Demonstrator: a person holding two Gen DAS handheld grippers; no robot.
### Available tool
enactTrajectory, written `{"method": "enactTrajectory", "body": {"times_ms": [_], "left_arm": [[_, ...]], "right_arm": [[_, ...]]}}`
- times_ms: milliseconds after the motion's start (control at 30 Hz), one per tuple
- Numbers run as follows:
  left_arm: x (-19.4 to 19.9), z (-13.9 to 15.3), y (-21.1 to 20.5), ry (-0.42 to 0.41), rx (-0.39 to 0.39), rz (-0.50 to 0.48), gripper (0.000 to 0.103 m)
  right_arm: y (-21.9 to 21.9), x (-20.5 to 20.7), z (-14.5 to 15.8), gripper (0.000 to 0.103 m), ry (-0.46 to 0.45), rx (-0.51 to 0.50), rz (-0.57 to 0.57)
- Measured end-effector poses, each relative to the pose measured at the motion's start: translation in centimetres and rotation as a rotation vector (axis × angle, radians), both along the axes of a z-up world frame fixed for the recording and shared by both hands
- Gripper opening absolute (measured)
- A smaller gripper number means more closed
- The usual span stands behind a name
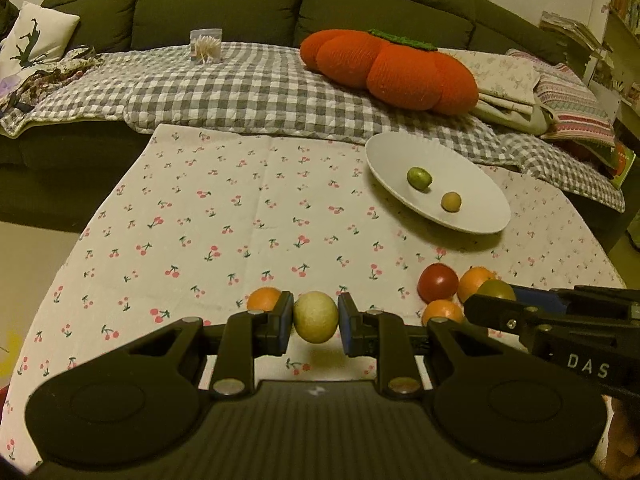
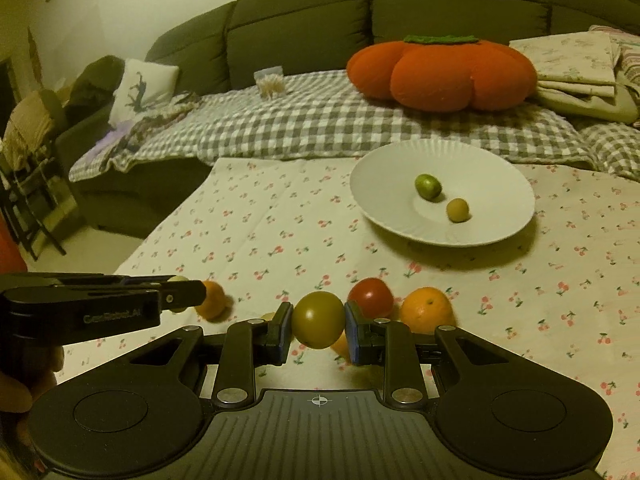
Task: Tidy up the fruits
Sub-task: 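Carry both held fruits over to the white plate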
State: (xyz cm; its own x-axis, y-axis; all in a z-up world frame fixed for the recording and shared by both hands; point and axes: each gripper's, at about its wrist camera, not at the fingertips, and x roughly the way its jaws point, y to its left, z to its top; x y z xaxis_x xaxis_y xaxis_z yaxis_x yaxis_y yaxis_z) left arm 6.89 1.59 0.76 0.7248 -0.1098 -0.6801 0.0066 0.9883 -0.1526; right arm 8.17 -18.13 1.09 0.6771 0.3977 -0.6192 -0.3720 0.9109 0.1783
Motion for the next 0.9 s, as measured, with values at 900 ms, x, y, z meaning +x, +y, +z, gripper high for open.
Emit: {"method": "enactTrajectory", "body": {"times_ms": [900], "left_arm": [[4.5,2.7,-4.8,-0.087,0.003,-0.071,0.022]], "right_arm": [[-4.7,3.6,1.8,0.025,-0.04,0.008,-0.105]]}}
